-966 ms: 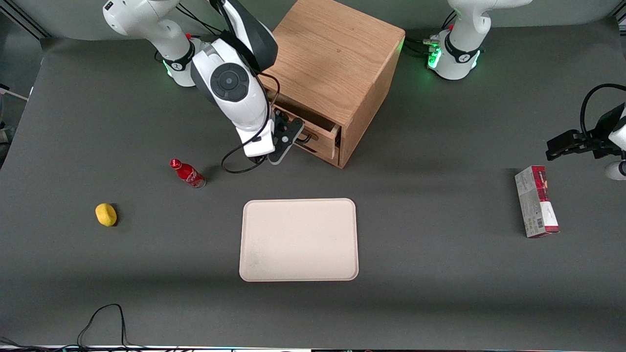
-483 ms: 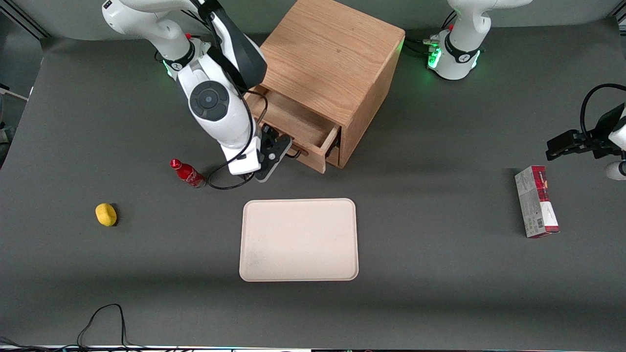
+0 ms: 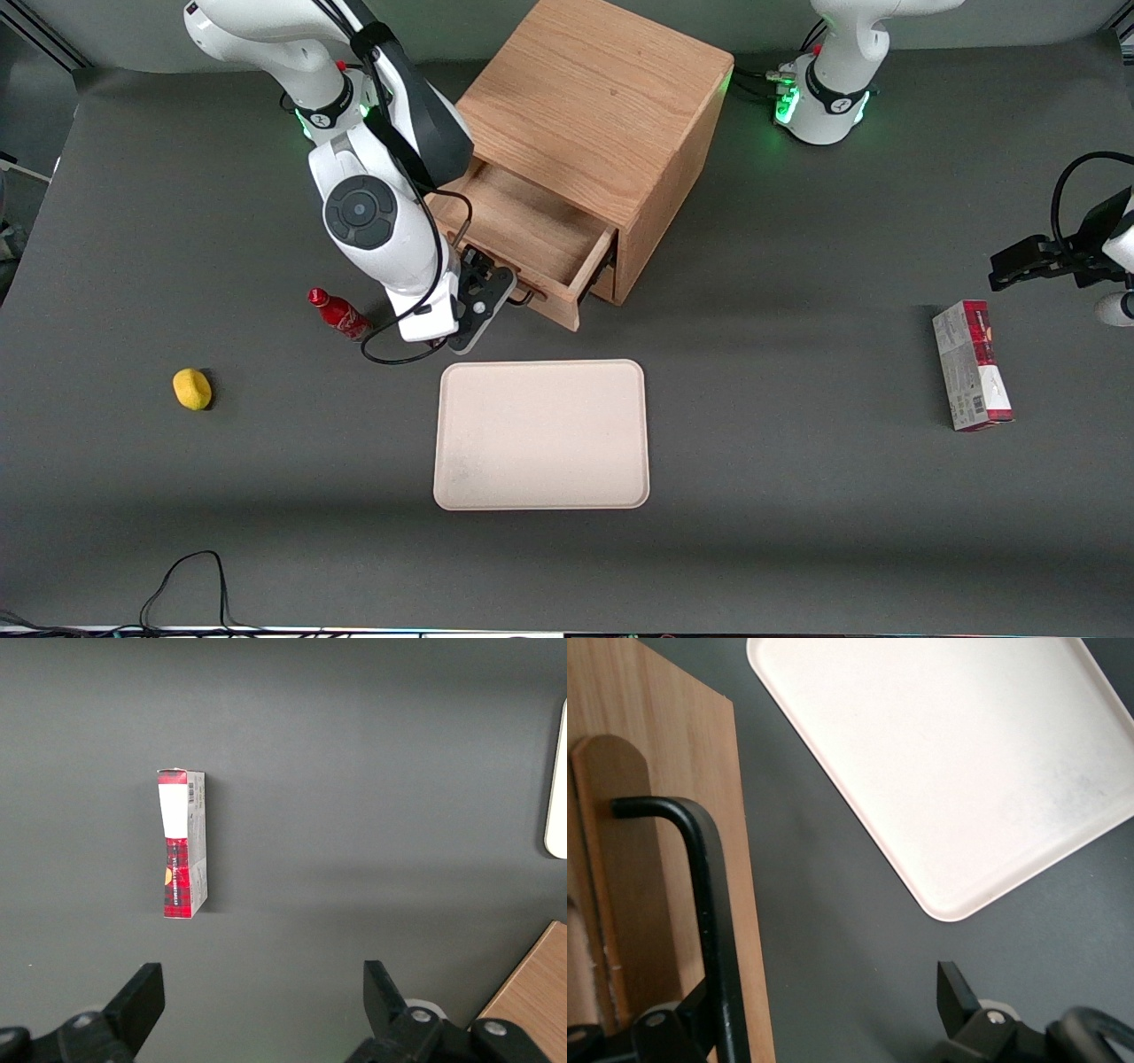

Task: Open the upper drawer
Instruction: 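Pull the upper drawer handle outward from the cabinet with the right gripper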

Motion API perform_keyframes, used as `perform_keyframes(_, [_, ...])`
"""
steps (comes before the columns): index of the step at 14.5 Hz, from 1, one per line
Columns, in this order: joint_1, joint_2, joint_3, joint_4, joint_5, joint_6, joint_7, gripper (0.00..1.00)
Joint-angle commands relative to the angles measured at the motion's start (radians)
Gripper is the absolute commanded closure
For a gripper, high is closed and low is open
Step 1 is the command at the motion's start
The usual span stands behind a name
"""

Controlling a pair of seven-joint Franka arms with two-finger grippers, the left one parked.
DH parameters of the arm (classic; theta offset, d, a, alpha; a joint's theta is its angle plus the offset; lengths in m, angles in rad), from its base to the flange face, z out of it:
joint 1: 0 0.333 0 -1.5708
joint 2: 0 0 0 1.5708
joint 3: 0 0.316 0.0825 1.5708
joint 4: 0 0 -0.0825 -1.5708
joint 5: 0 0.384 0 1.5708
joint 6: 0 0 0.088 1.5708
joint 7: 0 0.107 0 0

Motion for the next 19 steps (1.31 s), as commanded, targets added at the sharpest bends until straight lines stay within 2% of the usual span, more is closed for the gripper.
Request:
perform_keyframes(1, [-0.041, 0.059, 0.002, 0.112, -0.006, -0.069, -0.021, 0.00])
perform_keyframes(19, [-0.139, 0.133, 0.002, 0.204, -0.013, -0.081, -0.031, 0.00])
